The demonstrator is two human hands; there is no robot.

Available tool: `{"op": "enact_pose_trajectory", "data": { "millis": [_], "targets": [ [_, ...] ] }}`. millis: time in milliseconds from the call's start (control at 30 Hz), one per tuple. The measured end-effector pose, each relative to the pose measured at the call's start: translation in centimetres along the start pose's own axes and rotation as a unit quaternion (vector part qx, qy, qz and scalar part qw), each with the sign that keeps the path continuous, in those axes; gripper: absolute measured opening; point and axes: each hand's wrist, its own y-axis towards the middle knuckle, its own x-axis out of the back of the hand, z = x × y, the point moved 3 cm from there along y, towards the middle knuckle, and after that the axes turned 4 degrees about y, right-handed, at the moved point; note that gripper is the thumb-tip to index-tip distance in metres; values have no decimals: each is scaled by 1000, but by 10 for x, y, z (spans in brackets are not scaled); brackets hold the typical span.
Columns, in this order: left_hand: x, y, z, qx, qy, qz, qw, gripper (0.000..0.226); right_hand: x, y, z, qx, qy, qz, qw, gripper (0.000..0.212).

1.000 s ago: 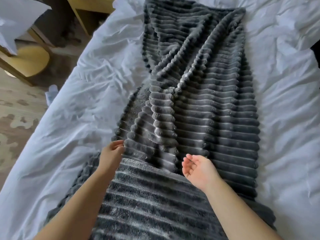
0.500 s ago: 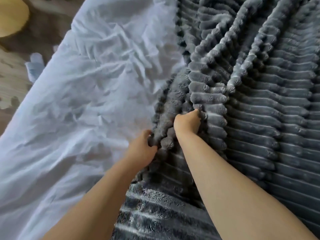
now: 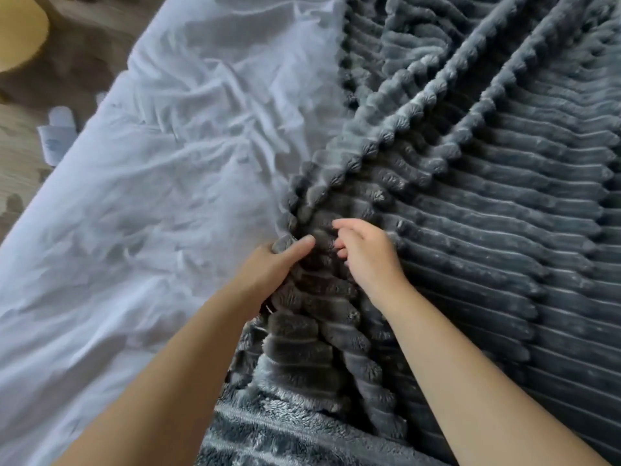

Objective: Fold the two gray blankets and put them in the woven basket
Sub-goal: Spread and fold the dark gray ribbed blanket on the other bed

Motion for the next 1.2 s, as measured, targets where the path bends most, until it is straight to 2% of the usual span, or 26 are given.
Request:
{"op": "enact_pose_trajectory", "data": {
  "millis": [67, 100, 133, 167, 233, 267, 333, 367, 433, 567, 633, 667, 700, 767, 800, 867, 900, 933, 1033, 1100, 1200],
  "targets": [
    [-12, 6, -19, 11, 165, 24, 986, 26, 27, 4, -14, -27, -18, -44, 999, 32],
    [-15, 8, -28, -20, 185, 20, 982, 24, 39, 4, -22, -39, -25, -58, 997, 32],
    [-16, 10, -39, -77, 140, 1, 987, 18, 50, 4, -30, -43, -31, -73, 996, 31],
    [-11, 10, -47, -136, 47, -42, 989, 12, 61, 3, -36, -41, -39, -94, 994, 30],
    [9, 10, -46, -200, -114, -195, 953, 18, 81, 1, -48, -34, -45, -155, 986, 29],
    [17, 9, -38, -200, -127, -269, 933, 18, 90, 0, -56, -40, -42, -181, 982, 29],
    [23, 8, -13, -126, -43, -353, 926, 19, 104, -8, -74, -75, -59, -199, 975, 32],
    [23, 9, -1, -86, 14, -357, 930, 26, 110, -14, -84, -90, -73, -193, 974, 34],
    [20, 6, 10, -56, 83, -315, 944, 36, 119, -29, -102, -98, -97, -174, 975, 36],
    [7, -17, 18, -55, 34, -106, 992, 57, 144, -74, -138, -115, -116, -187, 969, 35],
    [-5, -37, 31, -45, 64, 2, 997, 58, 162, -100, -162, -156, -121, -202, 959, 37],
    [-11, -48, 41, -27, 114, 29, 993, 58, 170, -115, -175, -178, -130, -198, 955, 38],
    [-17, -58, 51, 4, 189, 31, 982, 56, 176, -129, -188, -198, -142, -184, 952, 40],
    [-21, -73, 68, 69, 272, -23, 959, 30, 186, -157, -209, -223, -166, -150, 949, 42],
    [-20, -82, 71, 111, 247, -38, 962, 13, 190, -169, -217, -223, -175, -146, 948, 42],
    [-14, -96, 71, 191, 92, -73, 975, 19, 199, -192, -227, -209, -180, -168, 946, 39],
    [-8, -100, 70, 197, 43, -104, 974, 19, 204, -204, -230, -202, -178, -182, 946, 37],
    [-1, -103, 67, 180, 42, -144, 972, 22, 208, -216, -233, -195, -174, -192, 946, 36],
    [16, -131, 62, 91, 218, -292, 927, 36, 215, -261, -236, -174, -164, -206, 949, 34],
    [19, -143, 67, 65, 268, -318, 907, 36, 214, -278, -242, -181, -159, -206, 948, 32],
    [3, -179, 90, 46, 331, -286, 898, 14, 209, -321, -249, -180, -160, -205, 949, 31]
  ]
}}
